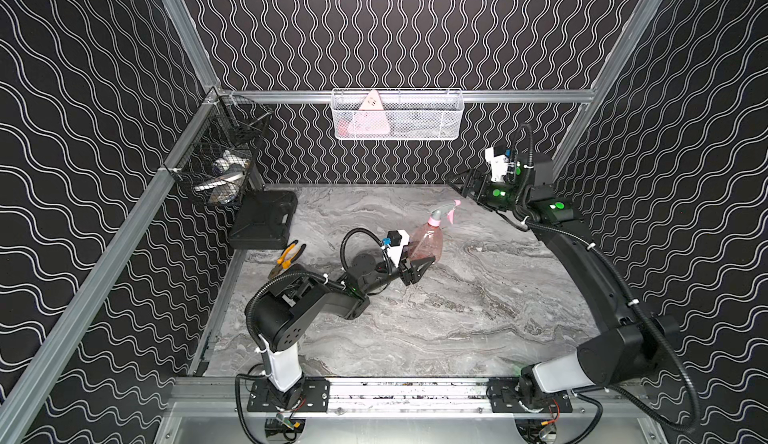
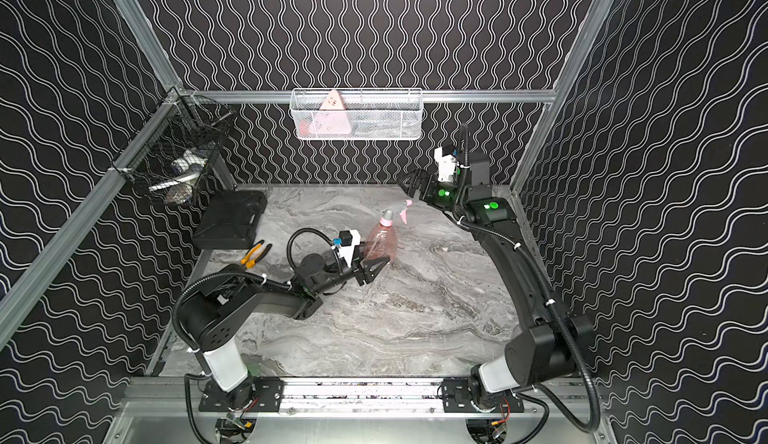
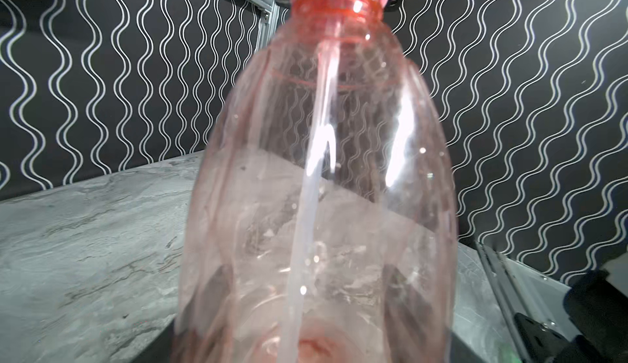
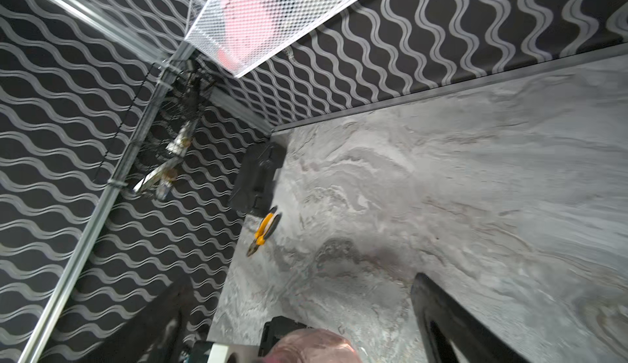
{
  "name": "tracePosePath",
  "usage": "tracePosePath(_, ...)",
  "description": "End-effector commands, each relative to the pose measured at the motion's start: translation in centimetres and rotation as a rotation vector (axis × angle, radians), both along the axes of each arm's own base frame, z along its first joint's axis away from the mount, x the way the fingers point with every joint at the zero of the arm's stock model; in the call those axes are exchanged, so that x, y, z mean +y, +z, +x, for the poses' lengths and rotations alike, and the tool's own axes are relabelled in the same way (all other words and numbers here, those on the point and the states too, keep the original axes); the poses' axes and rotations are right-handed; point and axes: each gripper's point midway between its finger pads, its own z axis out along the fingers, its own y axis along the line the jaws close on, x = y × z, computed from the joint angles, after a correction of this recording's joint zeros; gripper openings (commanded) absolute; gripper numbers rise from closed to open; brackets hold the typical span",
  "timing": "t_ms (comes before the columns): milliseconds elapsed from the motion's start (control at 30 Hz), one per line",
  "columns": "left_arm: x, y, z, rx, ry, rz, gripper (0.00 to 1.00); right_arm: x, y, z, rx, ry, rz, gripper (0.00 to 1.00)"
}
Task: Attach spray nozzles to spray bottles
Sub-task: Screw the spray nozzle on the spray bottle.
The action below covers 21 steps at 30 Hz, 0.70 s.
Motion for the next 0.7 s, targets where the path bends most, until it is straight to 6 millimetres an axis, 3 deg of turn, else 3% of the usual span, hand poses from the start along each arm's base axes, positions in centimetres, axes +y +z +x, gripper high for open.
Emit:
tracePosePath(0, -0.1, 2.2, -0.6, -0.043, -0.039, -0.058, 0.37, 2.0, 1.3, -0.3, -0.045, 0.109, 0.080, 1.00)
tracePosePath(233, 0.0, 2.3, 0.0, -0.042, -0.016, -0.054, 0.37, 6.2, -0.3, -3.2, -0.016, 0.199, 0.050, 1.00)
tracePosePath(400, 0.2, 2.4, 0.7, -0.045, 0.016, -0.044, 0.37, 7.0, -1.6, -5.2, -0.002, 0.189, 0.024, 1.00)
tracePosePath(667, 0.1, 1.5, 1.3, -0.036, 0.039, 0.002, 0.37, 8.4, -1.5, -8.4, -0.021, 0.161, -0.068, 1.00)
